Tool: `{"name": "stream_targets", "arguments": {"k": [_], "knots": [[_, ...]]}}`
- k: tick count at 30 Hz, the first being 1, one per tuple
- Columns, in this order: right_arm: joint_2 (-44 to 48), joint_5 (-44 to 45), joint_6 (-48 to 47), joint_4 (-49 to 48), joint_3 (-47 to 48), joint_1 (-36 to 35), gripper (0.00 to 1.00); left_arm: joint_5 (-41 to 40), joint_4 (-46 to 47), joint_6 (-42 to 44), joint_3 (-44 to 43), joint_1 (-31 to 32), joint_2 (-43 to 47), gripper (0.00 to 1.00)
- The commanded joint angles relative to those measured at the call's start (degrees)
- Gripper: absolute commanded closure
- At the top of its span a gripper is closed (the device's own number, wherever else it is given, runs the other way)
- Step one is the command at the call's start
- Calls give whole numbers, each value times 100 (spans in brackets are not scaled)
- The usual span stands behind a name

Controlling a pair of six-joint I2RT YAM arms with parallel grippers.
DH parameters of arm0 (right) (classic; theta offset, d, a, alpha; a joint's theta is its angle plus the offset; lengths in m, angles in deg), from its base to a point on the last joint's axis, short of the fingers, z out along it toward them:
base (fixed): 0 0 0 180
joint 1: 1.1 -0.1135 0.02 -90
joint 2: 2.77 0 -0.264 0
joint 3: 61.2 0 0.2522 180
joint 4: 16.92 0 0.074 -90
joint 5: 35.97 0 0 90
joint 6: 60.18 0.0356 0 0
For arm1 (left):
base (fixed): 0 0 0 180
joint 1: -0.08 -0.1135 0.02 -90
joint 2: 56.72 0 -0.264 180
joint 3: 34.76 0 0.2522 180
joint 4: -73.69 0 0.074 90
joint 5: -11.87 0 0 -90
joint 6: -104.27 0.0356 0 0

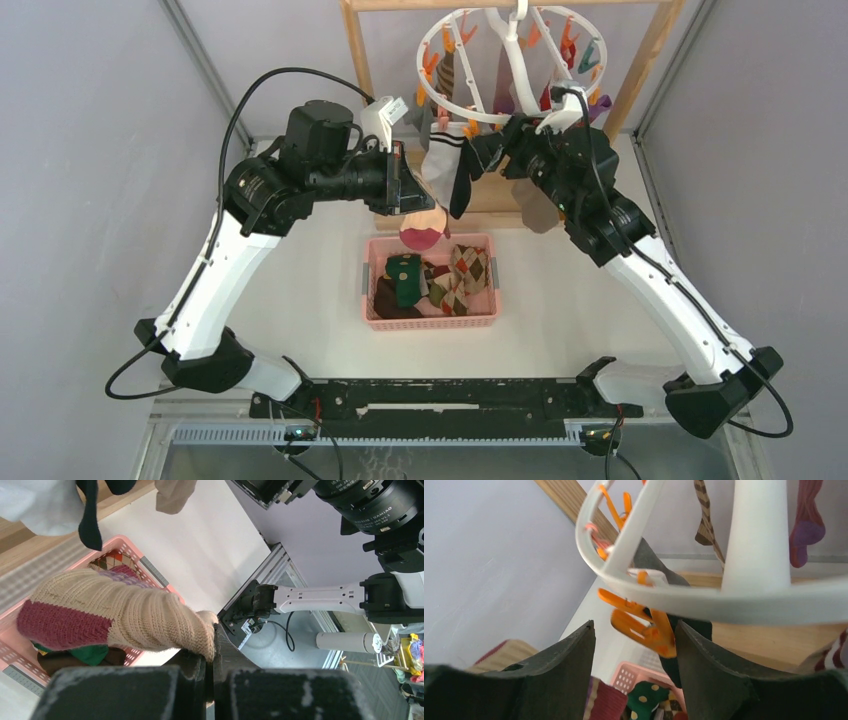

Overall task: Remove the socks clipped to the hanger
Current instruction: Place the sock in the bin.

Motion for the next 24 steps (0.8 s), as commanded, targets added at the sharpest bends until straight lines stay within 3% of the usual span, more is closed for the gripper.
{"name": "stream_targets", "arguments": {"k": [1, 7, 16, 24], "knots": [[412, -176, 100, 274, -197, 51, 33, 97, 246, 11, 175, -23, 89, 100], [874, -306, 109, 710, -479, 173, 33, 258, 495, -61, 773, -22, 203, 100], [1420, -496, 218, 1276, -783, 238, 33, 427, 1269, -441, 2421, -10, 817, 100], [1590, -748, 249, 1557, -929, 248, 33, 239, 1943, -615, 3681, -9, 1006, 92]]}}
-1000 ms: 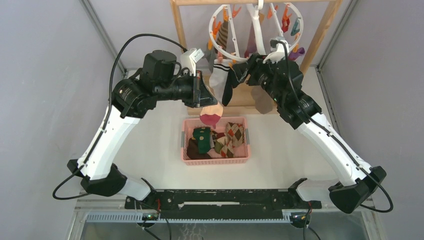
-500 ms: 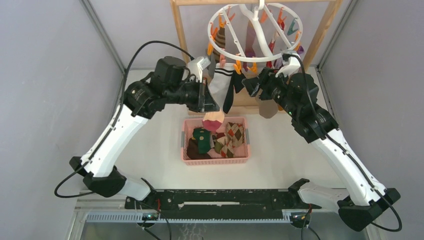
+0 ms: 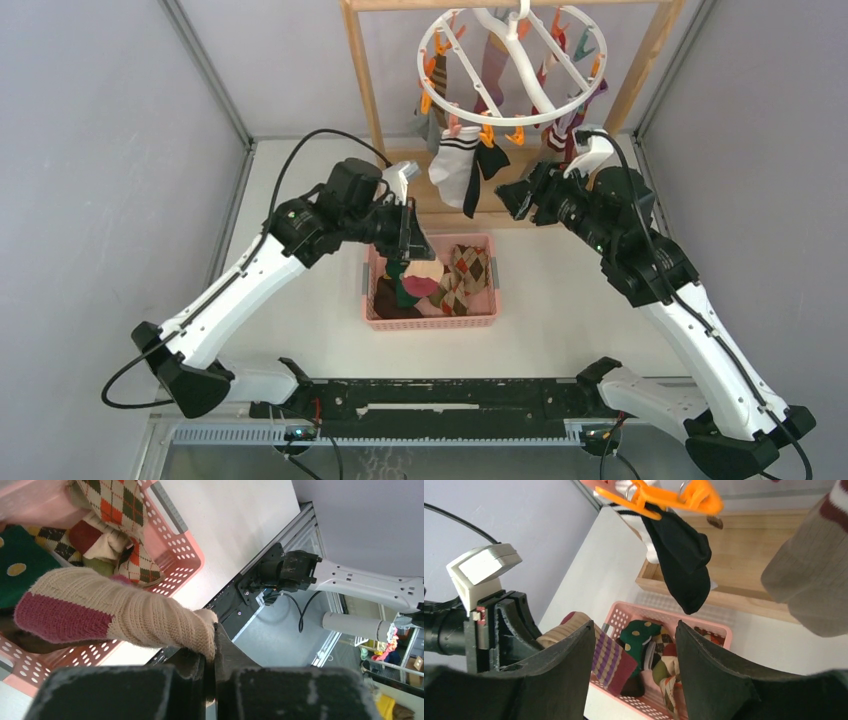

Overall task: Remove the socks clipped to the hanger
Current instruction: Place the sock in the bin.

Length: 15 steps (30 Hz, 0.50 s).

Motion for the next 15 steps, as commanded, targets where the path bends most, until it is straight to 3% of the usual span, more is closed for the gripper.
{"name": "stream_targets", "arguments": {"k": [1, 15], "knots": [[136, -220, 143, 109, -94, 23, 33, -21, 698, -152, 487, -10, 98, 92], [110, -371, 98, 112, -131, 34, 33, -209, 1105, 100, 1511, -23, -249, 83]]}}
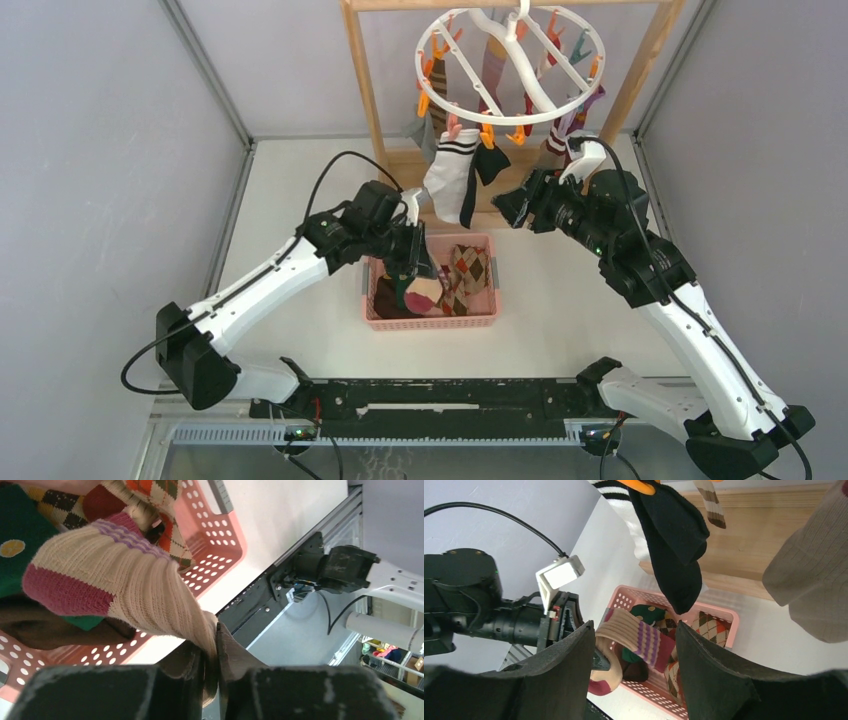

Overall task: Remove the socks clipped to the hanger
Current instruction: Place the sock in the bin.

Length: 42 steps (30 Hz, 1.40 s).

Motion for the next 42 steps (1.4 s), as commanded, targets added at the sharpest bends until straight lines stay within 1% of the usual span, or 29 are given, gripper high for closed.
{"name": "stream_targets", "arguments": {"k": [1, 2, 4, 5, 6, 7, 11, 12, 13, 14, 16, 17, 24, 28, 30, 35, 39, 42], "knots": [[67, -114, 0, -112, 24, 33, 33, -133, 390, 145, 320, -21, -8, 79], [65, -133, -5, -90, 25, 32, 33, -171, 411, 149, 367, -20, -23, 73], [64, -152, -20, -52, 23, 35, 33, -235, 452, 157, 459, -24, -59, 69], [64, -168, -21, -40, 24, 36, 33, -285, 461, 161, 495, -19, -70, 65], [54, -185, -30, -42, 21, 36, 33, -354, 466, 152, 523, -22, -83, 58], [52, -198, -40, -33, 27, 32, 33, -399, 465, 161, 538, -23, -96, 54], [15, -285, -52, -39, 25, 36, 33, -655, 392, 211, 513, -21, -146, 51], [-2, -295, -56, -30, 25, 38, 33, -719, 347, 223, 488, -24, -156, 47], [-12, -316, -59, -19, 21, 36, 33, -782, 297, 227, 450, -25, -165, 42], [-30, -330, -64, -22, 17, 35, 33, -857, 212, 242, 413, -22, -183, 31], [-46, -333, -73, -22, 17, 36, 33, -993, 109, 261, 341, -24, -176, 4], [-53, -333, -76, -22, 23, 31, 33, -1056, 51, 275, 294, -17, -166, 1], [-157, -376, -73, -140, 24, 29, 33, -1746, -285, 456, -359, -25, -141, 0], [-267, -390, -86, -190, 18, 18, 33, -1873, -407, 521, -812, -102, -268, 0], [-369, -225, -53, -217, 18, -29, 33, -1914, -427, 528, -966, -168, -297, 0], [-706, 298, -78, -398, 18, -313, 34, -1908, -254, 671, -1227, -443, -456, 0], [-827, 291, -88, -532, 24, -450, 34, -1788, -19, 975, -1508, -736, -726, 0], [-802, 280, -98, -424, 17, -474, 34, -1496, 319, 1122, -1582, -984, -859, 0]]}}
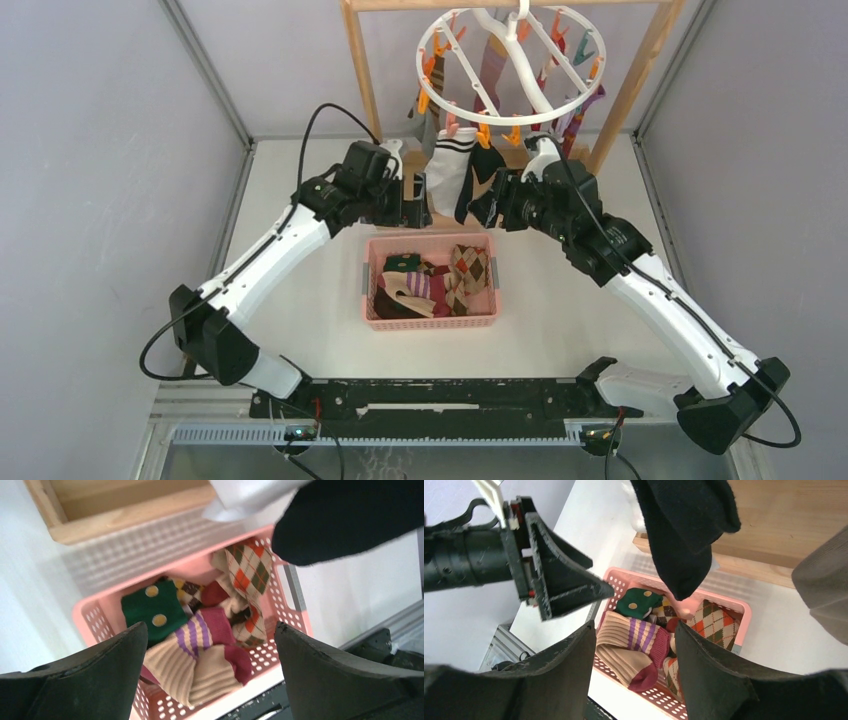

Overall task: Remove the socks clipped to the hanger
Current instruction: Place the sock in the bin.

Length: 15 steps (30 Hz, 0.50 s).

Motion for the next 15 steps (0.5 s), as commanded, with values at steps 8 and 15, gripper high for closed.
{"name": "stream_targets", "arguments": {"k": [8, 15], "knots": [[290, 93, -168, 37, 19, 2, 34, 1278, 1854, 431, -192, -742, -337, 0], [476, -7, -220, 336, 19, 92, 34, 2212, 3018, -147, -237, -930, -749, 0]]}}
